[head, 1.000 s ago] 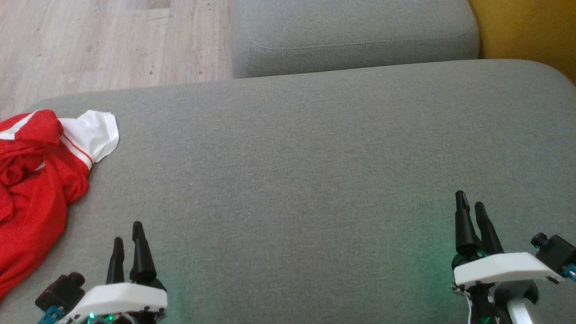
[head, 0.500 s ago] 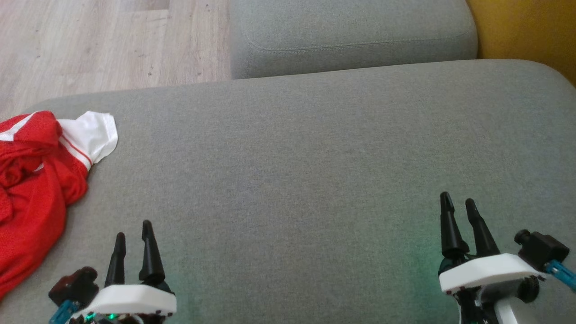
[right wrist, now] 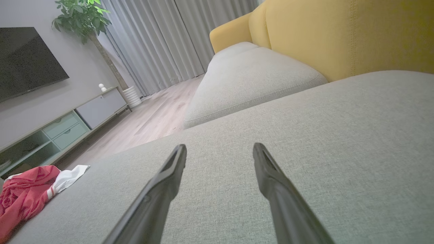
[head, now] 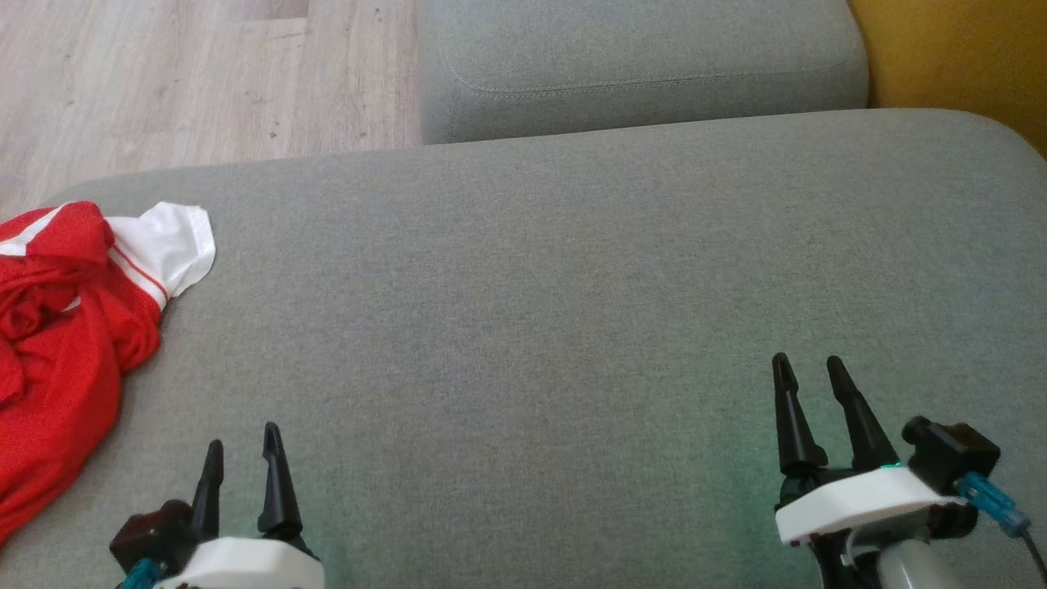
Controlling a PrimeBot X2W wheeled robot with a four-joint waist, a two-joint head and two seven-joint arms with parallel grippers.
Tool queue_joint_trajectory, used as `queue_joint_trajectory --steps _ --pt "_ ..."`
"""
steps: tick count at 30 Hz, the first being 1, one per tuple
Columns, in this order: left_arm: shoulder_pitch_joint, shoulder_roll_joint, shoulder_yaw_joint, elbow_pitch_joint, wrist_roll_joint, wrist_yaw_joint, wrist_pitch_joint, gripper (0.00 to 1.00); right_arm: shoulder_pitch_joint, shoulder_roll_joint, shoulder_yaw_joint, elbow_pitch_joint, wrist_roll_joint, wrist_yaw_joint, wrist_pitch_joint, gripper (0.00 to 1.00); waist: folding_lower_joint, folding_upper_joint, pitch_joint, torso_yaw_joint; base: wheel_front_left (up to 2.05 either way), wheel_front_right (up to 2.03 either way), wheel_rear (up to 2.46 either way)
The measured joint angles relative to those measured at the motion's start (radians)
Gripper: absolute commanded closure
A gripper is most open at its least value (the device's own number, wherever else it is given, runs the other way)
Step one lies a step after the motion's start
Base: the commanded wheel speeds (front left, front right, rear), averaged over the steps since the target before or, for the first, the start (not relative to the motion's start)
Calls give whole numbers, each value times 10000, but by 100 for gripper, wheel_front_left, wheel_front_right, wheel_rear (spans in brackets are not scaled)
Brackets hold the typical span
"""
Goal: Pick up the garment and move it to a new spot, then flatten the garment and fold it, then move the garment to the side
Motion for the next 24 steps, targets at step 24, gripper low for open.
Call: queue_joint_trajectory --steps 24 --pt "8 100 351 529 2364 73 -677 0 155 6 -105 552 -1948 0 -708 0 0 0 18 45 0 0 0"
